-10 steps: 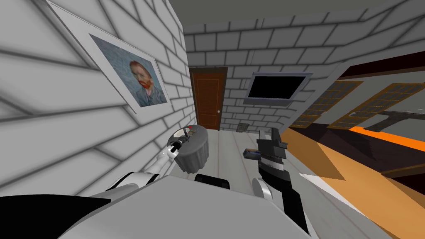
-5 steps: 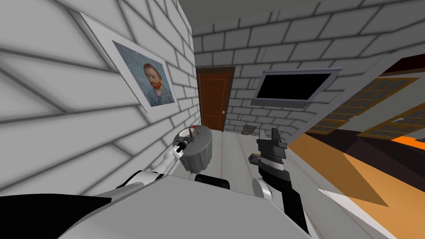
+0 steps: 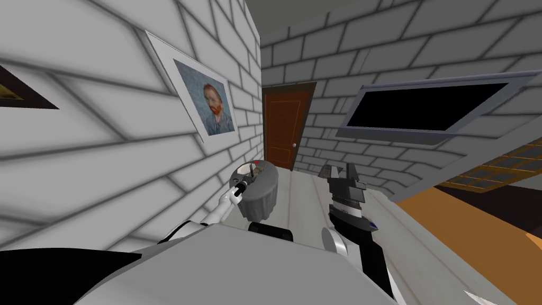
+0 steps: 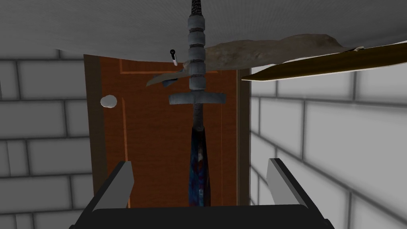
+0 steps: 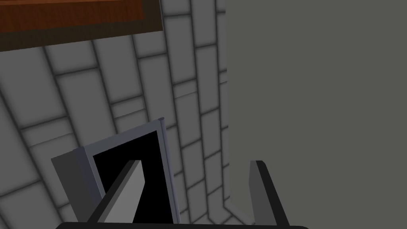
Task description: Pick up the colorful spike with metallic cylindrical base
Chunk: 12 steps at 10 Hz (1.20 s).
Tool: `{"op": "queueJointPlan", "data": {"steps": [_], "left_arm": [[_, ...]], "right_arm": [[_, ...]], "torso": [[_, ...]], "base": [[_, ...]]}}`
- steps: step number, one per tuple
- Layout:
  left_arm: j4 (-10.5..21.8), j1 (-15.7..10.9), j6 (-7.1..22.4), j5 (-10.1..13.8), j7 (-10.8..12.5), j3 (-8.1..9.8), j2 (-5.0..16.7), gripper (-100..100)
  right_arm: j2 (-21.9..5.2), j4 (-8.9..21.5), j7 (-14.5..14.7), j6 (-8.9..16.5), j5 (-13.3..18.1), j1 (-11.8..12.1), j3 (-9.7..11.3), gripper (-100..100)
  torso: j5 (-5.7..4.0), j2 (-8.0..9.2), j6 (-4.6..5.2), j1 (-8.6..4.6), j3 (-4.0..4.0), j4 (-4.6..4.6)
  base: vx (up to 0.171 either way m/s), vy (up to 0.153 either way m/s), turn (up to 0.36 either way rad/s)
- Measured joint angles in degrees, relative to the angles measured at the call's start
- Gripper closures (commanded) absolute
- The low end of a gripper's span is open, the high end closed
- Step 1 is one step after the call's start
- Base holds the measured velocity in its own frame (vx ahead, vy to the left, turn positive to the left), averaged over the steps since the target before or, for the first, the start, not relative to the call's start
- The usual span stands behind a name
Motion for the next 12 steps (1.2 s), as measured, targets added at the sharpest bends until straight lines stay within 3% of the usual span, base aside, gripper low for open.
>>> {"op": "queueJointPlan", "data": {"steps": [1,2,4,5,6,8,9,10,11,12], "left_arm": [[1.23,-1.26,-0.18,-1.51,-1.26,0.02,-2.6,-100],[1.05,-1.19,0.36,-2.13,-1.14,-0.95,-3.15,-100],[-2.6,0.08,2.55,-2.37,0.52,-3.46,-2.9,-100],[-5.13,0.86,3.71,-3.26,1.06,-5.08,-3.94,-100],[-3.99,-0.19,3.35,-5.0,-0.33,-4.58,-7.0,-100],[-6.64,0.51,4.71,-5.55,0.65,-7.11,-7.03,-100],[-9.83,1.63,6.51,-6.25,1.85,-9.73,-7.35,-100],[-9.36,1.33,6.58,-7.04,1.42,-9.32,-8.89,-100],[-9.18,1.27,6.41,-7.13,1.15,-9.18,-9.07,100],[-9.21,1.27,6.46,-7.11,1.18,-9.11,-8.97,100]], "right_arm": [[0.0,0.0,0.0,0.0,0.0,0.01,0.0,0],[0.0,0.0,0.0,0.0,0.0,-0.01,0.0,0],[0.0,0.0,0.0,0.0,0.0,-0.02,0.01,0],[0.0,0.0,0.0,0.0,0.0,0.0,0.0,0],[0.0,0.0,0.0,0.0,0.0,-0.01,0.01,0],[0.01,0.0,0.0,0.0,0.0,-0.02,0.01,0],[0.0,0.0,0.0,0.0,0.0,-0.01,0.01,0],[0.01,0.0,0.0,0.0,0.0,-0.02,0.01,0],[0.01,0.0,0.0,0.0,0.0,-0.02,0.01,0],[0.0,0.0,0.0,0.0,0.0,-0.02,0.01,0]], "torso": [[0.02,-0.09,-0.01,0.08,-0.05,-0.02],[0.01,-0.05,0.03,0.06,-0.03,-0.02],[-0.03,0.22,0.04,-0.15,0.12,0.05],[-0.02,0.1,0.0,-0.08,0.06,0.03],[-0.02,0.02,0.03,-0.15,0.01,0.0],[-0.05,0.23,0.05,-0.18,0.13,0.05],[-0.03,0.21,0.02,-0.15,0.12,0.05],[-0.04,0.22,0.06,-0.21,0.12,0.05],[-0.05,0.27,0.05,-0.19,0.15,0.06],[-0.02,0.29,0.12,-0.2,0.16,0.04]], "base": [[0.079,0.066,0.161],[0.04,0.032,-0.028],[0.03,0.022,0.133],[0.071,0.024,0.337],[0.032,-0.007,0.171],[0.014,0.007,0.106],[0.014,-0.008,0.11],[0.001,-0.004,0.01],[0.001,0.001,0.01],[0.002,0.005,0.011]]}}
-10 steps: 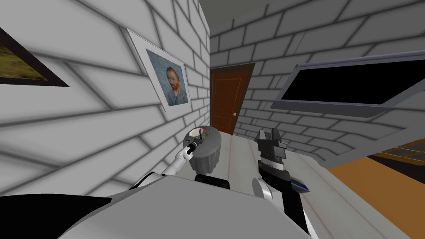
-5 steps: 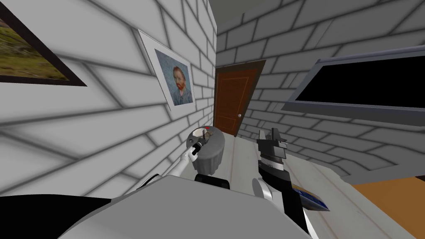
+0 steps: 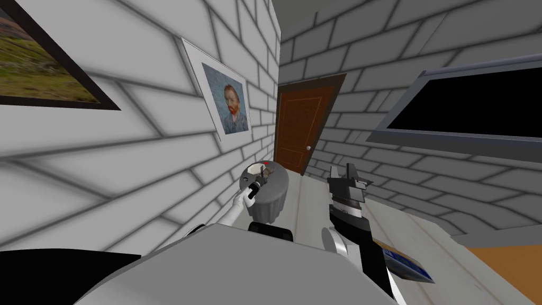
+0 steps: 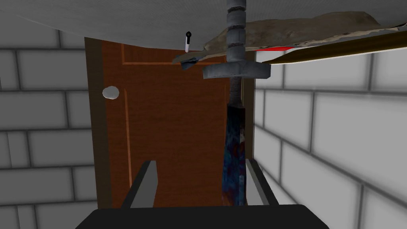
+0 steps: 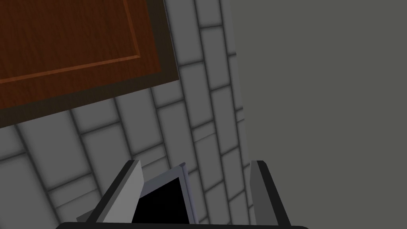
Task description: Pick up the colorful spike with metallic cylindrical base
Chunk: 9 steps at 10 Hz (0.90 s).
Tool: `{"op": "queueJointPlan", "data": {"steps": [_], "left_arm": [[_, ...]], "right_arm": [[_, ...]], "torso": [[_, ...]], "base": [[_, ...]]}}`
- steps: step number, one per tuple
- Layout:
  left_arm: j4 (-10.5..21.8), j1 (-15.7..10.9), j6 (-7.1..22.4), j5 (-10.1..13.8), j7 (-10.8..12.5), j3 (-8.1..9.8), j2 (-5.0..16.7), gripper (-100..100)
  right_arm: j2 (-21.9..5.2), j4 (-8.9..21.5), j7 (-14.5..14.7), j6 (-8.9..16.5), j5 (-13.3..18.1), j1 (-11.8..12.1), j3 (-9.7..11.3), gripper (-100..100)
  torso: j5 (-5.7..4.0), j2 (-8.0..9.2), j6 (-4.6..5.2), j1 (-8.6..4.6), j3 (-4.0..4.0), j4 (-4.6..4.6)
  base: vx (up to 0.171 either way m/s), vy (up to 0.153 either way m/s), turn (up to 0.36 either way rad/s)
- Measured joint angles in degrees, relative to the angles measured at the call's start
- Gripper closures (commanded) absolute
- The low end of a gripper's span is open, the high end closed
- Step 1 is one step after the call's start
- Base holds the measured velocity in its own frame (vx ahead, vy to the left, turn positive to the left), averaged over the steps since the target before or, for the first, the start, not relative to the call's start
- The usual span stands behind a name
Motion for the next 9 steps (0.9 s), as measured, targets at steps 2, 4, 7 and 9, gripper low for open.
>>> {"op": "queueJointPlan", "data": {"steps": [2,4,7,9], "left_arm": [[-0.02,-0.02,-0.03,-0.01,-0.02,-0.05,-0.05,100],[-0.02,-0.02,-0.03,-0.01,-0.02,-0.05,-0.04,0],[3.17,-1.06,-2.37,2.11,-0.54,2.79,2.31,100],[3.82,-1.05,-2.04,4.54,0.54,3.78,5.87,100]], "right_arm": [[0.0,0.0,0.0,0.0,0.0,0.0,0.0,0],[0.0,0.0,0.0,0.0,0.0,0.0,0.0,0],[0.0,0.01,0.0,0.01,0.0,-0.02,0.01,0],[0.01,0.0,0.0,0.0,0.0,-0.02,0.01,0]], "torso": [[-0.01,-0.01,-0.04,-0.02,-0.01,-0.01],[-0.01,-0.02,-0.03,0.01,-0.01,-0.01],[0.05,-0.12,-0.23,0.45,-0.17,-0.21],[0.07,-0.21,-0.15,0.11,-0.31,-0.39]], "base": [[-0.002,0.0,-0.006],[0.0,0.0,0.0],[-0.05,0.011,-0.285],[-0.037,-0.058,-0.153]]}}
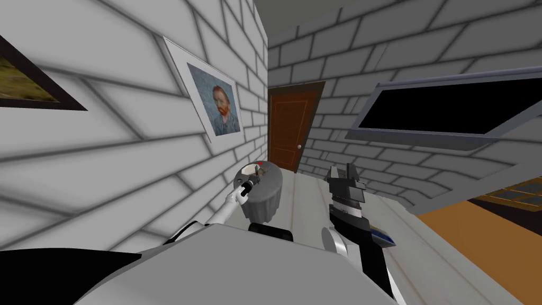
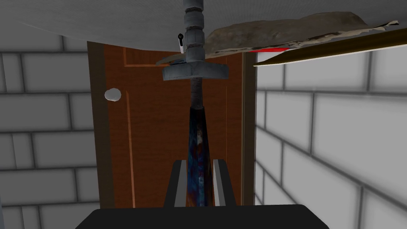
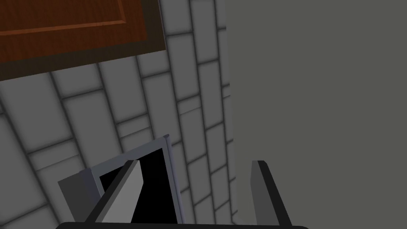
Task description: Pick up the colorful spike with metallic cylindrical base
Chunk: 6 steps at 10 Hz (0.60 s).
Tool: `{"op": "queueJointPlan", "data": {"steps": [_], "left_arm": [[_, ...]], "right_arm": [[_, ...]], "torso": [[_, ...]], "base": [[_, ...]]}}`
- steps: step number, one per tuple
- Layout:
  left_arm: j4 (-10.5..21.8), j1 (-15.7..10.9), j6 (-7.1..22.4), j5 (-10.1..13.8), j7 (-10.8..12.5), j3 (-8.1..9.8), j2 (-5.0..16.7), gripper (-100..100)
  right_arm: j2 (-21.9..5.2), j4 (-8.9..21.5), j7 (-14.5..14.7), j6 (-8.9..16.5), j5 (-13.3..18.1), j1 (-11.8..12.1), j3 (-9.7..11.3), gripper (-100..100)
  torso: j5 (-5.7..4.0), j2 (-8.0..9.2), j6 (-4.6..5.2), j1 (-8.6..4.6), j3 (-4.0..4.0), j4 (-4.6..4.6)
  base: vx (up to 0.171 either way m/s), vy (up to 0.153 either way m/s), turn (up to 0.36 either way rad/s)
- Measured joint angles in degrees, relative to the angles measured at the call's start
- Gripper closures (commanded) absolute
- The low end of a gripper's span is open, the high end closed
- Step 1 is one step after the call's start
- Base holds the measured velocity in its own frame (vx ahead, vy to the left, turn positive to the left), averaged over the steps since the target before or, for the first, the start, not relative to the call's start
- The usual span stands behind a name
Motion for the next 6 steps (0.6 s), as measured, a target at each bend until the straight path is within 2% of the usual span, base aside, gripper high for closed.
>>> {"op": "queueJointPlan", "data": {"steps": [1,2,3,4,5,6], "left_arm": [[0.7,0.26,-0.88,0.1,-0.71,1.01,0.01,100],[2.01,0.19,-2.14,0.99,-1.16,2.59,1.11,100],[3.12,-0.18,-2.73,1.58,-1.15,3.28,1.97,100],[4.0,0.13,-3.67,2.58,-1.35,4.74,3.26,100],[4.84,0.03,-4.2,3.18,-1.34,5.36,4.13,100],[7.48,-1.21,-5.15,4.36,-1.17,6.62,5.96,100]], "right_arm": [[0.0,0.0,0.0,0.0,0.0,0.01,-0.01,0],[0.0,0.0,0.0,0.0,0.0,-0.01,0.0,0],[0.0,0.0,0.0,0.0,0.0,0.01,-0.01,0],[0.0,0.0,0.0,0.0,0.0,-0.01,0.0,0],[0.0,0.0,0.0,0.0,0.0,0.01,-0.01,0],[0.0,0.0,0.0,0.0,0.0,0.0,0.0,0]], "torso": [[0.02,-0.15,-0.05,0.07,-0.11,-0.08],[0.04,-0.19,-0.01,0.13,-0.18,-0.15],[0.05,-0.22,-0.06,0.2,-0.2,-0.18],[0.09,-0.2,-0.06,0.19,-0.25,-0.29],[0.09,-0.26,-0.12,0.23,-0.29,-0.31],[0.07,-0.25,-0.06,0.19,-0.27,-0.29]], "base": [[-0.051,-0.05,-0.276],[-0.067,-0.034,-0.139],[-0.07,-0.06,-0.322],[-0.059,-0.05,-0.119],[-0.08,-0.076,-0.259],[-0.108,-0.115,-0.36]]}}
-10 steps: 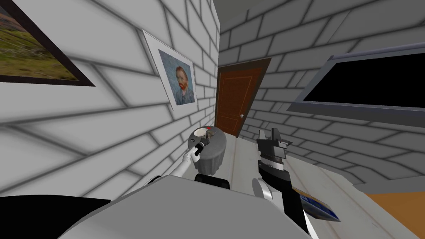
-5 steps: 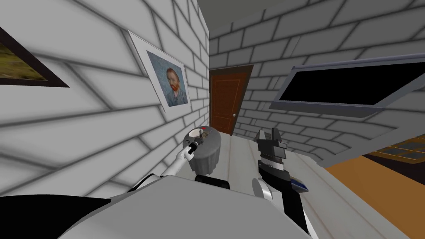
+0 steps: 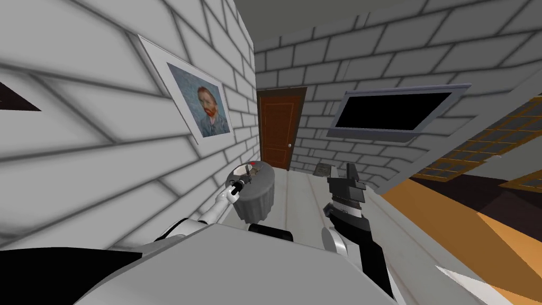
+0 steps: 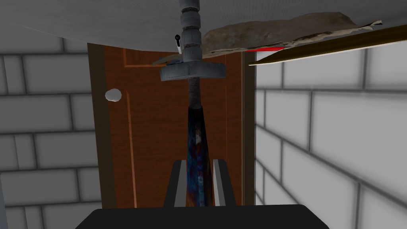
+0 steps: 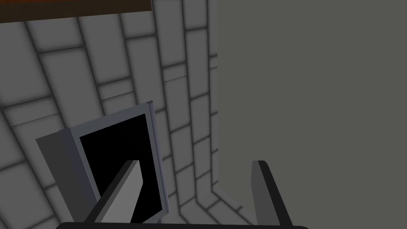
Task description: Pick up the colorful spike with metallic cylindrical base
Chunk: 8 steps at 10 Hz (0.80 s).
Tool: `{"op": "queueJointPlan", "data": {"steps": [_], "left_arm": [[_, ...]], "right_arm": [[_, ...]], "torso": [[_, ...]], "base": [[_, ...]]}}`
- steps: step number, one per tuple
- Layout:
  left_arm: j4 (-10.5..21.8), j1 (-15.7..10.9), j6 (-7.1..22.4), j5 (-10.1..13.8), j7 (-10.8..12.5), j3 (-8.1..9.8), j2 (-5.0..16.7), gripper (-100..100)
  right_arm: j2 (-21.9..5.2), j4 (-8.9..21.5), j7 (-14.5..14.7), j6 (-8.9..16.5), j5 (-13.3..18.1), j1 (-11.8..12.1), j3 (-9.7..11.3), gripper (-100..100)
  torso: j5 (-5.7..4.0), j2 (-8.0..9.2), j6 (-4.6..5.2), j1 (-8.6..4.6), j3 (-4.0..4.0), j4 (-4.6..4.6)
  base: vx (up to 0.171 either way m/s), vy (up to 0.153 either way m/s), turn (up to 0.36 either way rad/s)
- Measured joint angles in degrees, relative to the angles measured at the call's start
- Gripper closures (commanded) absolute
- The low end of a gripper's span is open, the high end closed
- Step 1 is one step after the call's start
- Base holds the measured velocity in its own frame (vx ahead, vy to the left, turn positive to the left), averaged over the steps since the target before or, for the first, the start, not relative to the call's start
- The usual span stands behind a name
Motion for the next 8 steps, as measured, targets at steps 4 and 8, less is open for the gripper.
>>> {"op": "queueJointPlan", "data": {"steps": [4,8], "left_arm": [[2.51,1.71,-3.09,4.66,-0.3,5.24,5.86,100],[6.72,-0.09,-4.98,6.47,-0.93,8.01,8.16,0]], "right_arm": [[0.0,0.0,0.0,0.0,0.0,0.0,0.0,0],[-0.01,0.0,0.0,0.0,0.0,0.02,-0.02,0]], "torso": [[0.06,0.1,-0.02,0.02,0.01,-0.08],[0.12,-0.17,-0.05,0.18,-0.15,-0.15]], "base": [[-0.085,-0.079,-0.259],[-0.017,-0.026,-0.07]]}}
